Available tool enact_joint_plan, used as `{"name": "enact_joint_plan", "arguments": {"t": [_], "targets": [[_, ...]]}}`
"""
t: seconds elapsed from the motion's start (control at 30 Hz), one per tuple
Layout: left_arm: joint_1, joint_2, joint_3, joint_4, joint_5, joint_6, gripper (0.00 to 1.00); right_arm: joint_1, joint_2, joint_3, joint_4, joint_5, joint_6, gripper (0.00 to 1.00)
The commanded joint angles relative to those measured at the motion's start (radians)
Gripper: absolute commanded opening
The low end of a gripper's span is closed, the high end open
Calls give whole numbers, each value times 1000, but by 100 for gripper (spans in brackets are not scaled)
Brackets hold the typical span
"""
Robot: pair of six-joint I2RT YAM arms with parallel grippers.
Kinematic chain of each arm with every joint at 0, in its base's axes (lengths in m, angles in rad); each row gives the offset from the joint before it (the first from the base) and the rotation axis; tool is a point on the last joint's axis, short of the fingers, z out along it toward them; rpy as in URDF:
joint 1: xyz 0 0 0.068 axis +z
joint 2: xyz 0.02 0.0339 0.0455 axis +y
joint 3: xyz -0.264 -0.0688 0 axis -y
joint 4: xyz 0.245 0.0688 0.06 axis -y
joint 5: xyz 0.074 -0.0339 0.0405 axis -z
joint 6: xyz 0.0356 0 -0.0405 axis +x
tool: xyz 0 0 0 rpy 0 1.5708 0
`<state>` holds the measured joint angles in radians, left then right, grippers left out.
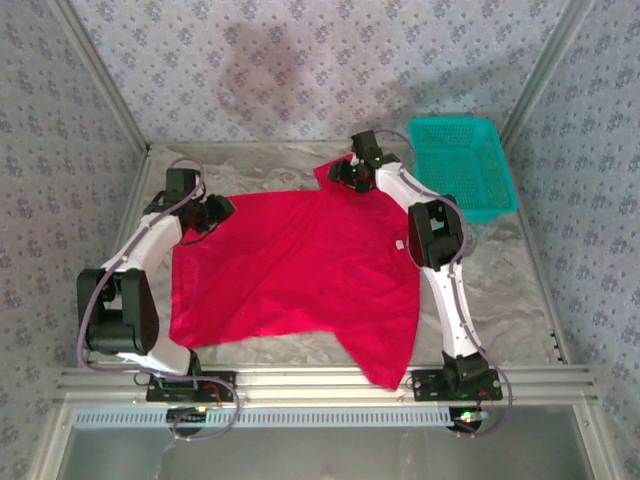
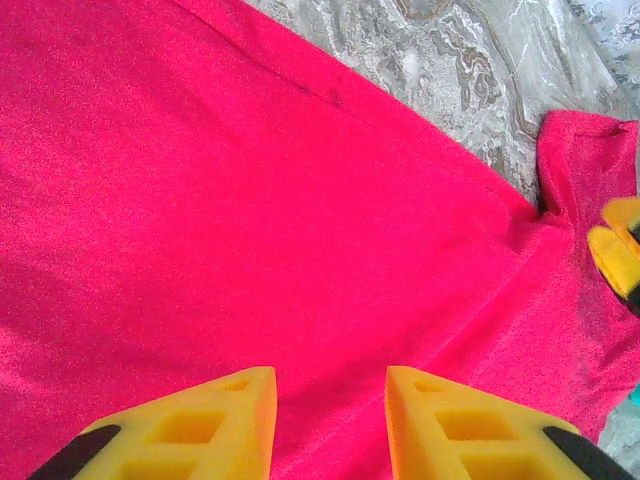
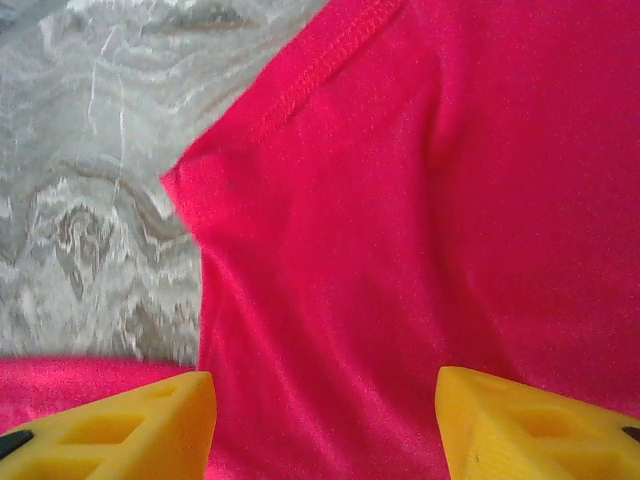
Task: Fold the inside-out t-shirt
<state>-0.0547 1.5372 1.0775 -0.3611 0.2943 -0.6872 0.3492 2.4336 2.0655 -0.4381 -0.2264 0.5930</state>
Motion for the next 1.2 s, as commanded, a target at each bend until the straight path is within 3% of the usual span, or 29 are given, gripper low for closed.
{"name": "enact_joint_plan", "arguments": {"t": [0.0, 0.2, 0.37, 0.57, 0.77, 0.87, 0.97, 1.07, 1.17], "targets": [[-5, 49, -1, 23, 38, -15, 35, 0, -125, -88, -21, 25, -43, 62], [41, 197, 30, 41, 30, -2, 35, -17, -201, -309, 17, 63, -5, 62], [103, 388, 150, 22, 17, -6, 35, -65, -127, -294, 12, 56, 28, 61], [120, 617, 379, -19, -16, -17, 35, -110, 34, -98, -51, 75, 29, 61], [124, 845, 746, -136, 5, -10, 35, -143, 253, 325, -204, 69, 49, 61], [118, 817, 831, -176, -12, 21, 38, -143, 269, 454, -245, 15, 46, 61], [112, 679, 773, -171, -57, 48, 43, -123, 171, 402, -230, -21, 45, 62], [102, 491, 606, -144, -103, 65, 47, -83, 2, 223, -194, -23, -5, 62], [98, 308, 369, -79, -77, 42, 47, -33, -186, -40, -120, -17, -45, 63]]}}
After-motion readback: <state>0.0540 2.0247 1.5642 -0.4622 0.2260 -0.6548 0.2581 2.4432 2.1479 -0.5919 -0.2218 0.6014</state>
